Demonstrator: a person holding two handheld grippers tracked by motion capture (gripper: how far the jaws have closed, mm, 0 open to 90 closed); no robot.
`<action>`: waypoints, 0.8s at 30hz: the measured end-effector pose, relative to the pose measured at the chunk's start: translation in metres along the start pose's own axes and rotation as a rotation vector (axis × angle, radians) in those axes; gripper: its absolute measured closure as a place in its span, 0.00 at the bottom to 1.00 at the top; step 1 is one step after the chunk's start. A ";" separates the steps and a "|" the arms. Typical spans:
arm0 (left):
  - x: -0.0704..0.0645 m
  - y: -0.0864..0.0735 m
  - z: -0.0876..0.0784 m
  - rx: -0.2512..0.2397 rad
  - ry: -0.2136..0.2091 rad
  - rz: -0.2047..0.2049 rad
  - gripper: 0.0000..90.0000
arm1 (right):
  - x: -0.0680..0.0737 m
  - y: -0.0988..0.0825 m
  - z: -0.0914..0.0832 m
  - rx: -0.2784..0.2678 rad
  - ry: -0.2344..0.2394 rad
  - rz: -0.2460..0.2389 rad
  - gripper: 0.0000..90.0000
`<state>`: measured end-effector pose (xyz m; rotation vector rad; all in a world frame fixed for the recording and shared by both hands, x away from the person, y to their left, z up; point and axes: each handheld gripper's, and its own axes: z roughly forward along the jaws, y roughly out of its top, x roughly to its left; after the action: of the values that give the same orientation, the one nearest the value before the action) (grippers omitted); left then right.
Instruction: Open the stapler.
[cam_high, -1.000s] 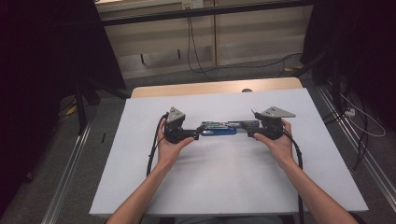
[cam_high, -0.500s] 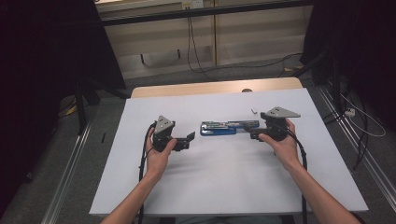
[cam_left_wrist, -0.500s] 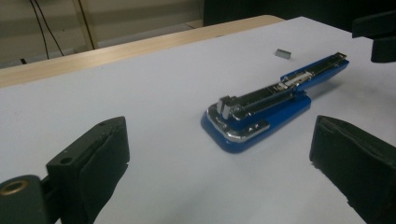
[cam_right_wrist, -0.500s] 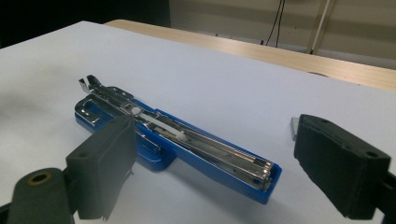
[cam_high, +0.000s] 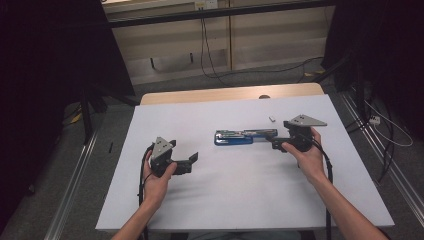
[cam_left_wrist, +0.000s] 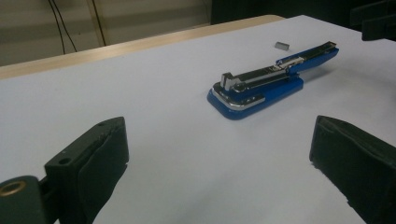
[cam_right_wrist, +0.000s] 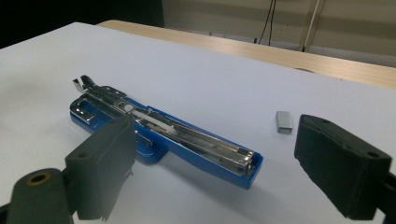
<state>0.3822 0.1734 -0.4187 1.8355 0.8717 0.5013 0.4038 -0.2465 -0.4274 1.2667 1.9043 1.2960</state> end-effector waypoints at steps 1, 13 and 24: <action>0.000 -0.001 -0.003 0.000 0.001 -0.005 0.05 | 0.000 0.000 0.000 0.000 0.000 0.000 0.15; -0.006 -0.016 -0.036 0.007 0.014 0.012 0.05 | -0.010 0.004 0.001 0.066 -0.010 0.017 0.11; -0.015 -0.025 -0.055 0.020 0.049 0.003 0.05 | -0.014 0.015 0.010 0.085 -0.021 -0.022 0.14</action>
<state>0.3266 0.2011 -0.4186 1.8502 0.9099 0.5430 0.4243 -0.2529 -0.4192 1.2930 1.9714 1.1975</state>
